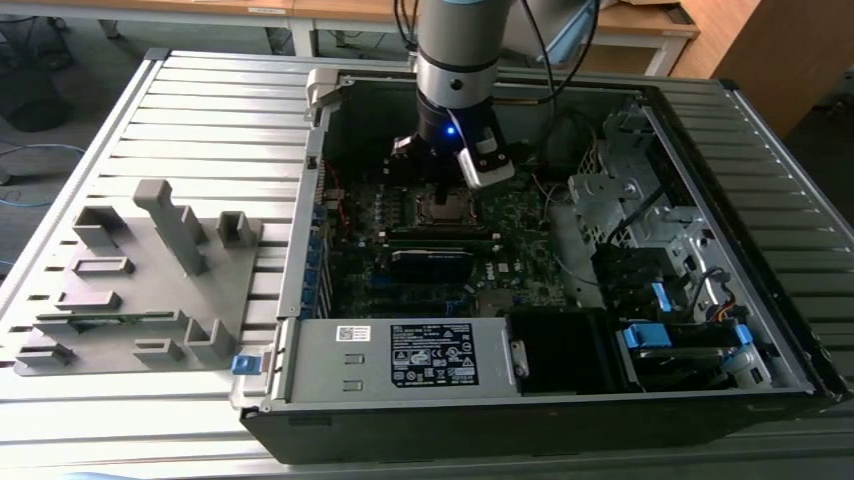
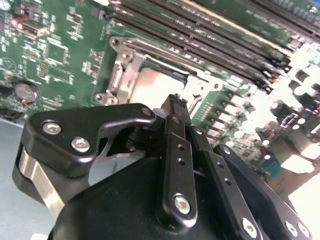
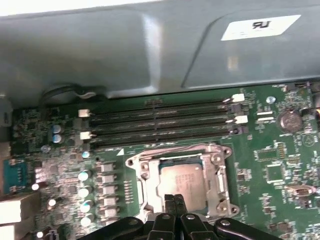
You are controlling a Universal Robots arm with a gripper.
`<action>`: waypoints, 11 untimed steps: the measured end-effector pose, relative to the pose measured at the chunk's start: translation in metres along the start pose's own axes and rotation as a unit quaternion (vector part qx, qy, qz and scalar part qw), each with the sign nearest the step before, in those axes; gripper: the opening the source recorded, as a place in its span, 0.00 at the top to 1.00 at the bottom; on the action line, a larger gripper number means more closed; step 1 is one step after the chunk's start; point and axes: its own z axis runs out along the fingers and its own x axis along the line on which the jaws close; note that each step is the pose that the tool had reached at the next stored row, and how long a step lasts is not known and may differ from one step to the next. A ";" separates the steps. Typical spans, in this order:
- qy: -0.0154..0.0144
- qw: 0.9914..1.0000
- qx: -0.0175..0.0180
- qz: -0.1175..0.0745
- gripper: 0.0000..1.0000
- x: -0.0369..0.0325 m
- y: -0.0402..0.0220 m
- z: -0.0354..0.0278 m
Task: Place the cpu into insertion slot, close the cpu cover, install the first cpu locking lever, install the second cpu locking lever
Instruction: 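Install the second cpu locking lever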
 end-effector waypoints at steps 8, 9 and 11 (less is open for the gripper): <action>0.000 1.000 0.000 0.000 0.89 -0.0084 0.0022 -0.0002; 0.000 1.000 0.000 0.000 0.89 -0.0085 0.0023 -0.0013; 0.000 1.000 0.000 0.000 0.89 -0.0086 0.0026 -0.0040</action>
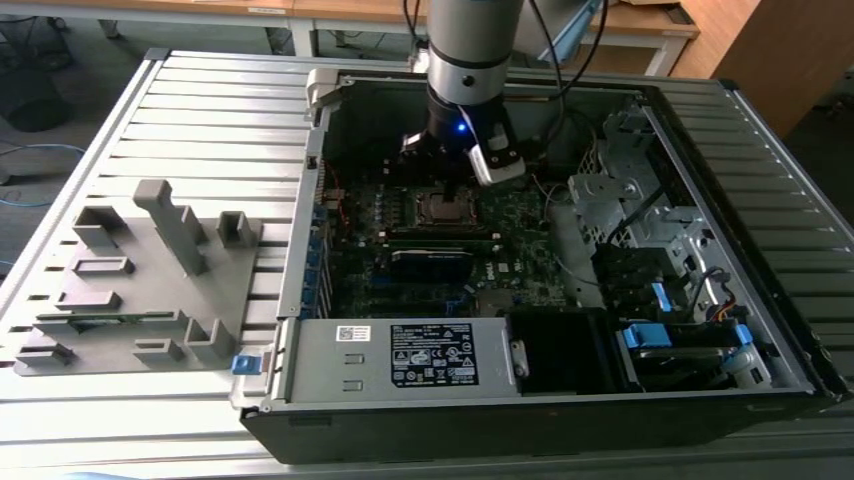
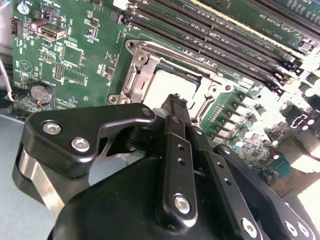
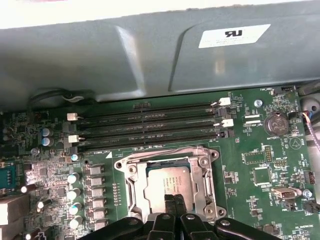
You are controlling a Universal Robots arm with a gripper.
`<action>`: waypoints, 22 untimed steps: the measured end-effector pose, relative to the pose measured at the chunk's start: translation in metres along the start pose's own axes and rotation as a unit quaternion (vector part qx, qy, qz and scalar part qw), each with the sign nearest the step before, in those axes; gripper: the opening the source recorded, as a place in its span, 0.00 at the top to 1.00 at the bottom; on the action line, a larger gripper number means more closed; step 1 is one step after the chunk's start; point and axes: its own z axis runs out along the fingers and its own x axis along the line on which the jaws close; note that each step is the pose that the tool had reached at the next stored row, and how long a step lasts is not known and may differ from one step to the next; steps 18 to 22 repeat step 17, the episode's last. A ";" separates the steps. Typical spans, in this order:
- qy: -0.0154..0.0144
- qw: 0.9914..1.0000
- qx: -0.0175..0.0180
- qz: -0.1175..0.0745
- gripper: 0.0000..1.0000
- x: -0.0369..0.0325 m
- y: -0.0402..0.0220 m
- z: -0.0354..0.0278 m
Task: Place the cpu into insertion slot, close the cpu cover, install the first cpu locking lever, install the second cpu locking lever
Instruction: 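Install the second cpu locking lever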
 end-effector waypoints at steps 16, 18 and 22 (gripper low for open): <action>0.000 1.000 -0.001 0.000 0.89 -0.0029 0.0008 -0.0043; 0.000 1.000 -0.001 0.000 0.89 -0.0029 0.0008 -0.0043; 0.000 1.000 -0.001 0.000 0.89 -0.0029 0.0008 -0.0043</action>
